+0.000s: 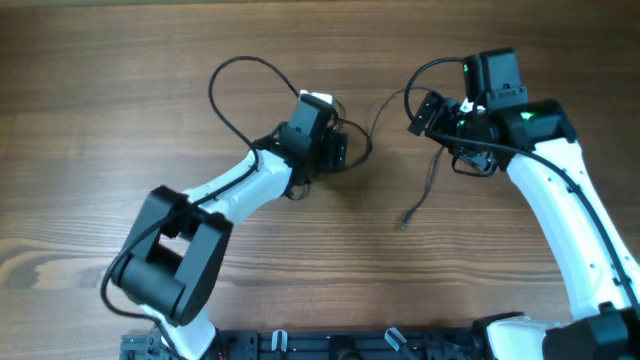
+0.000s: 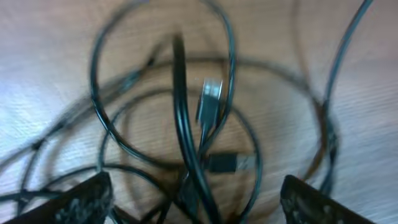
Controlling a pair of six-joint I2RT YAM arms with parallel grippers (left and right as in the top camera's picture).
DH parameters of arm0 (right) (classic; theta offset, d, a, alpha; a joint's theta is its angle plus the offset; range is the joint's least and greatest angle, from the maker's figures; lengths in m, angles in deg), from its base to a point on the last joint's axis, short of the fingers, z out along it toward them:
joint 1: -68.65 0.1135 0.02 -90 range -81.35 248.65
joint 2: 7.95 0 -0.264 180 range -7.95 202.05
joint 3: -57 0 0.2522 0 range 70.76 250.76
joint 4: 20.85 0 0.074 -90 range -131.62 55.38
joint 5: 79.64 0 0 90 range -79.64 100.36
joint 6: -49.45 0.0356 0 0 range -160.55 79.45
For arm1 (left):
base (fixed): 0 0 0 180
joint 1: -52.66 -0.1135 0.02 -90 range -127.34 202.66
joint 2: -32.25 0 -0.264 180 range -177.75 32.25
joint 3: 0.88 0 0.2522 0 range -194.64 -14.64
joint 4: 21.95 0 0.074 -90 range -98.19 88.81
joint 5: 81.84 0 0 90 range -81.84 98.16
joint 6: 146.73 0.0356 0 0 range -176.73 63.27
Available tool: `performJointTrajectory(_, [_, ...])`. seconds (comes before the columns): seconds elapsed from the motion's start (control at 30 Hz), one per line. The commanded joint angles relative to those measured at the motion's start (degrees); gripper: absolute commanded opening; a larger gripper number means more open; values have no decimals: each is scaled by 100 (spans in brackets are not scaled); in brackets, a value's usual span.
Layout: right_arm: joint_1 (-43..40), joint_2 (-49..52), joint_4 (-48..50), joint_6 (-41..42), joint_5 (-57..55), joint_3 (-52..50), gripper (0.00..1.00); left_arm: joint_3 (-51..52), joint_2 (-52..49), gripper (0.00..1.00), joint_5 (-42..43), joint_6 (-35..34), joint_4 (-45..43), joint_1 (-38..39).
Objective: Untangle cables
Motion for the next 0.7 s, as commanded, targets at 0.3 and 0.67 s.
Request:
performJointTrajectory(0.3, [520,1591,960,24,466,0,94,-55,-463,4,-81,332,369,11])
performJointTrajectory(0.67, [520,3222,3576,-271,450,0,66,-55,400,4,-79,308,1121,17])
